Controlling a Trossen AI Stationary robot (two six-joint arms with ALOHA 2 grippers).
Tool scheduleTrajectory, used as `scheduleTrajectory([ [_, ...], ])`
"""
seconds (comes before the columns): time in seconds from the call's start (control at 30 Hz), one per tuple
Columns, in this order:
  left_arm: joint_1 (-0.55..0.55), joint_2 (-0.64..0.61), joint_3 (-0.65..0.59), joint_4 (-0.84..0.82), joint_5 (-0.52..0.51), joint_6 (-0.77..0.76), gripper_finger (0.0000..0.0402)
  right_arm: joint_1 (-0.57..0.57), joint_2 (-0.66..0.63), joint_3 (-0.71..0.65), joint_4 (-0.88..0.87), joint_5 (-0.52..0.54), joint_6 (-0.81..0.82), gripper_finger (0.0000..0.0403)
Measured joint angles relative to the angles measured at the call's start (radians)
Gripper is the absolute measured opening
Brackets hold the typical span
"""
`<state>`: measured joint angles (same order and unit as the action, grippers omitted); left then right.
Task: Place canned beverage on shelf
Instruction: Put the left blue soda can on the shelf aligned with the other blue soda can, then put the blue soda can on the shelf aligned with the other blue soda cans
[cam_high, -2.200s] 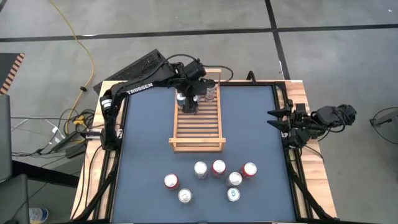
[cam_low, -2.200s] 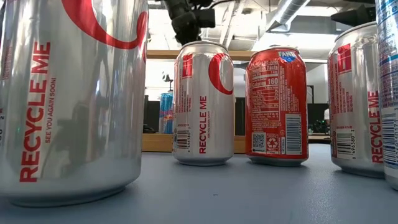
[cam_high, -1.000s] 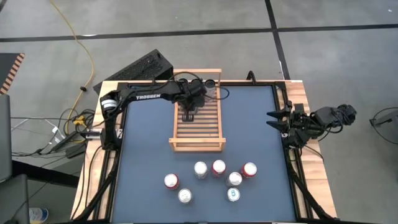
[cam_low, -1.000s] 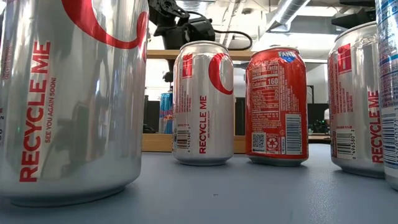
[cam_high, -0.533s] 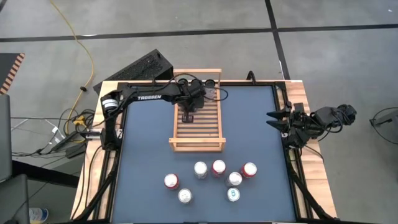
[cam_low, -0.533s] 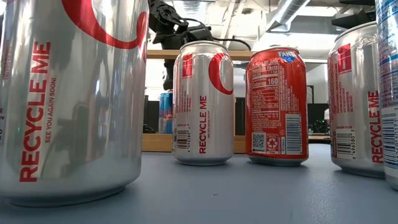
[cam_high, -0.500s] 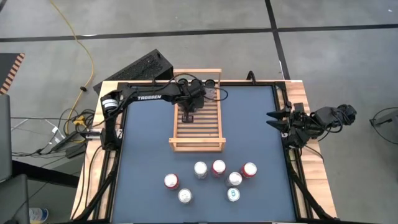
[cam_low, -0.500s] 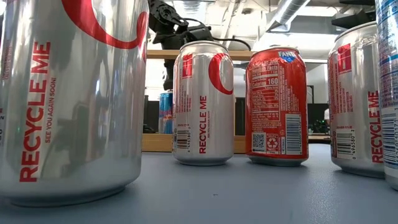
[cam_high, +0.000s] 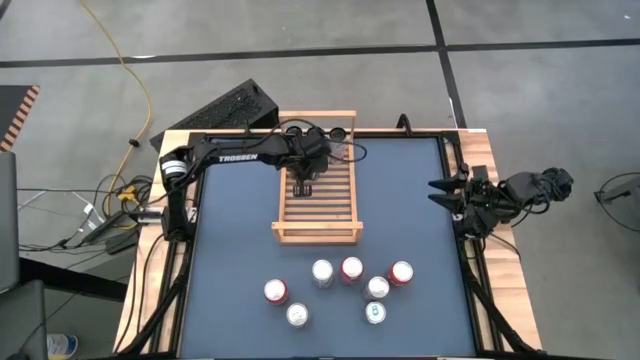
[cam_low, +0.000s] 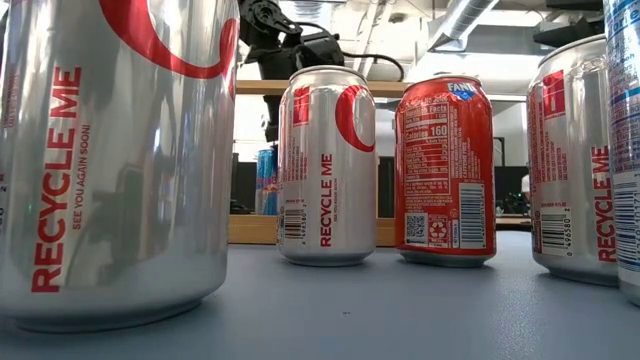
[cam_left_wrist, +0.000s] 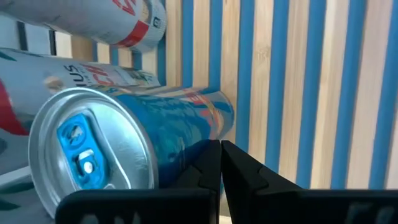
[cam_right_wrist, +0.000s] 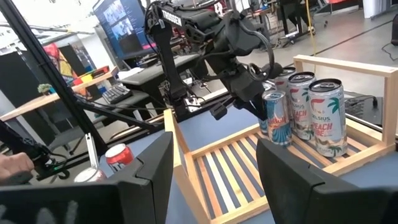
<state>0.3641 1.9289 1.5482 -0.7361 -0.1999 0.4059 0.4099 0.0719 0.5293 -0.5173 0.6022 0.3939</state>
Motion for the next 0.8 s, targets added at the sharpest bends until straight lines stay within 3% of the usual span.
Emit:
scheduleTrajectory([
  [0.63,-0.012,-0.002,0.000,0.051,0.049,-0.012,0.0002,0.000,0.000,0.000,-0.002,0.000,0.000,0.0210],
  [0.8,-0.081,-0.056,0.028,0.036,0.138,-0.053,0.0002,0.000,0.000,0.000,-0.002,0.000,0.001,0.0210],
])
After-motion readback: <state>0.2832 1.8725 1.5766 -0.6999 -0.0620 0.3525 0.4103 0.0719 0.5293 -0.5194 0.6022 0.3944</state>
